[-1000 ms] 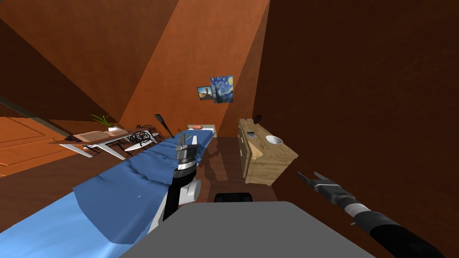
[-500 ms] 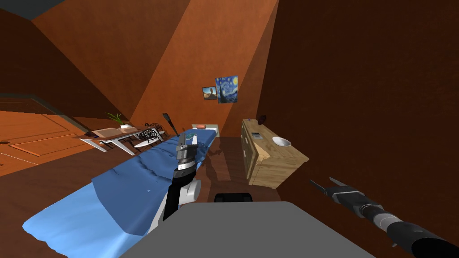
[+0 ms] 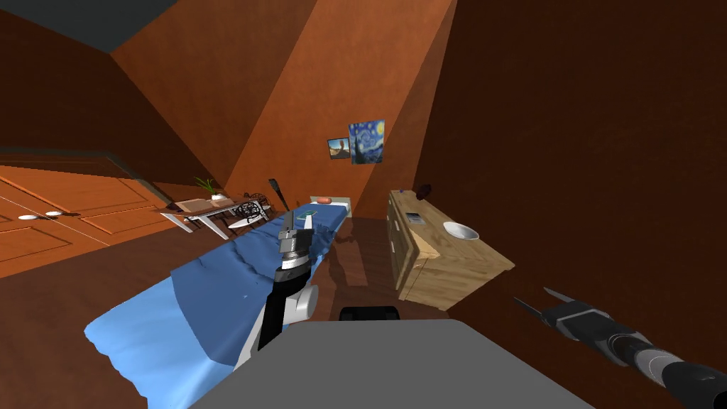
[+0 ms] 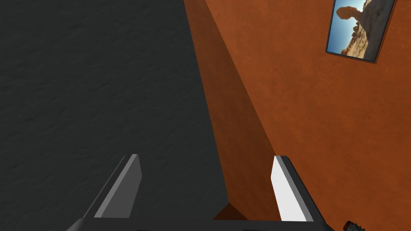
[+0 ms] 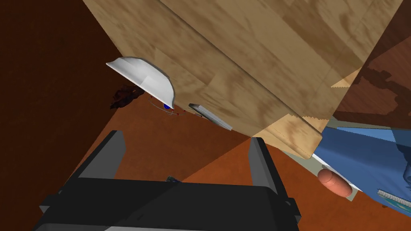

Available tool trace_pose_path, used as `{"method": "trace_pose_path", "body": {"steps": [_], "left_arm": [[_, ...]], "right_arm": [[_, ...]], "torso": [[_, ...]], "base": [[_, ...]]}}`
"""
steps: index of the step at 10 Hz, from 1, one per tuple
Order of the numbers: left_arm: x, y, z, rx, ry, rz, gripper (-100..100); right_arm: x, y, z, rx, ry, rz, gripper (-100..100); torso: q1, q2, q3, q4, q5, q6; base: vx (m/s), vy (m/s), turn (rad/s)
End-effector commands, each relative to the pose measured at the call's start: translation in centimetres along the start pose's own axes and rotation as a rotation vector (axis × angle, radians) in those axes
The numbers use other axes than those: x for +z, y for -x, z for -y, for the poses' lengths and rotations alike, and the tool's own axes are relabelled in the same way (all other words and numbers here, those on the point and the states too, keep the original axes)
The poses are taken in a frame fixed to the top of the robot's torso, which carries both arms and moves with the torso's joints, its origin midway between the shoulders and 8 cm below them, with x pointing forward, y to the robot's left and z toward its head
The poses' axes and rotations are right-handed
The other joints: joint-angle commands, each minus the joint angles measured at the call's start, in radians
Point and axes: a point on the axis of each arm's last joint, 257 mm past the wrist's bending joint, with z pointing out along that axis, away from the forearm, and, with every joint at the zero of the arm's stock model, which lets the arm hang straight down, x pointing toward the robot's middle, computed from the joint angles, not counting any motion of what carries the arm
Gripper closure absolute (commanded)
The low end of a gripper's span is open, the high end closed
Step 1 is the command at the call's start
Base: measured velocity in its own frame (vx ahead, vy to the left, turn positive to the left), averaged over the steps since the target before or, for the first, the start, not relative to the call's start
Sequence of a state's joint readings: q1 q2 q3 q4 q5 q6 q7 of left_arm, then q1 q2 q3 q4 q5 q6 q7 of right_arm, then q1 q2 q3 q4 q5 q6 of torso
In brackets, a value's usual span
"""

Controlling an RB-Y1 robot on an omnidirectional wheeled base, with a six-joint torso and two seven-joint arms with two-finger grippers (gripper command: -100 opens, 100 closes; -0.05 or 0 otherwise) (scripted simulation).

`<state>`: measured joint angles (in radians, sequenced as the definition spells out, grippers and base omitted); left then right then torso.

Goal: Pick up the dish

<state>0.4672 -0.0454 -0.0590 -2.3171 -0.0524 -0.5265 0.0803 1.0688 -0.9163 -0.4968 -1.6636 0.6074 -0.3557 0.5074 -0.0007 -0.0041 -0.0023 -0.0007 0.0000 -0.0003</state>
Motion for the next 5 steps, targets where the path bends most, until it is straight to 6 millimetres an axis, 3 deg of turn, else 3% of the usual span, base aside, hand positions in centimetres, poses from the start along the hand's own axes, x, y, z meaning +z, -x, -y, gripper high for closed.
{"method": "trace_pose_path", "body": {"steps": [1, 3, 5], "left_arm": [[0.0, 0.0, 0.0, 0.0, 0.0, 0.0, 0], [0.0, 0.0, 0.0, 0.0, 0.0, 0.0, 0], [0.0, 0.0, 0.0, 0.0, 0.0, 0.0, 0]], "right_arm": [[-0.1, -1.1, 1.3, -0.073, 0.008, -0.045, -100], [-0.7, -3.0, 3.1, -0.174, 0.022, -0.115, -100], [-0.9, -3.7, 4.1, -0.23, 0.035, -0.149, -100]], "torso": [[0.0, 0.0, 0.0, 0.0, 0.0, 0.0], [0.0, -0.003, -0.001, -0.001, 0.0, -0.001], [-0.002, -0.004, -0.002, -0.001, 0.0, 0.0]], "base": [[0.08, 0.024, 0.092], [0.136, -0.003, 0.206], [0.1, -0.025, 0.087]]}}
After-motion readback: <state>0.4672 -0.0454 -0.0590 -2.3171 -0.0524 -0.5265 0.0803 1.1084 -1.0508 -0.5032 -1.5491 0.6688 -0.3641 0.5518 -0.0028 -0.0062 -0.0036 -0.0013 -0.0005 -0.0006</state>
